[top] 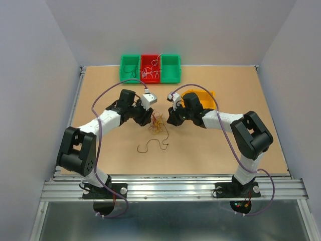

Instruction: Untangle the cables

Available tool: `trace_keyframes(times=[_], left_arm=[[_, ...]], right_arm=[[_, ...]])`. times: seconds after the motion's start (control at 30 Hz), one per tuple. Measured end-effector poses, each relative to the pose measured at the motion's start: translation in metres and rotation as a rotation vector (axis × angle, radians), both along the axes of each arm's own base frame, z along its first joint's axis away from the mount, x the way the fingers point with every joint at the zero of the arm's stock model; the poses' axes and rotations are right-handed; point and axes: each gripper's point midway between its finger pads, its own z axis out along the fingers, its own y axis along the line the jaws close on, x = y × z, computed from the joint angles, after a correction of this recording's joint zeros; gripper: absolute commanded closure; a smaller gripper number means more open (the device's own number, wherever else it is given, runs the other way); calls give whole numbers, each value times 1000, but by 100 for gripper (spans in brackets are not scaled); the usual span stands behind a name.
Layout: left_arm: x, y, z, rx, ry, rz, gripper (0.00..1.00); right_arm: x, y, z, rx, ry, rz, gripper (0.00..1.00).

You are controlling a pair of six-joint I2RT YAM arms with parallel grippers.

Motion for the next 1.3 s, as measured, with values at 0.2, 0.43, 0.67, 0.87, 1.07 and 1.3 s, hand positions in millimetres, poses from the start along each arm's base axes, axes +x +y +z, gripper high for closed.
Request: trace_keyframes(times=[0.2,0.43,0.67,0.87,1.07,1.3], left_arm=[[-10,-8,-18,-9,89,-47,44],[-8,-14,-23,-22,120,-63,62],[1,-19,-22,-38,112,-61,100],[4,-20,-20,-40,99,-61,100],[4,-19,-20,-38,96,-64,100],[4,-19,-20,-35,90,-64,100]], right_arm=[[0,0,0,-1,0,-1,75],[0,0,0,2,2,2,73],[-3,2,1,13,11,16,62],[-4,4,2,21,18,19,55],[4,13,0,38,25,25,59],[13,21,-4,54,43,19,99]])
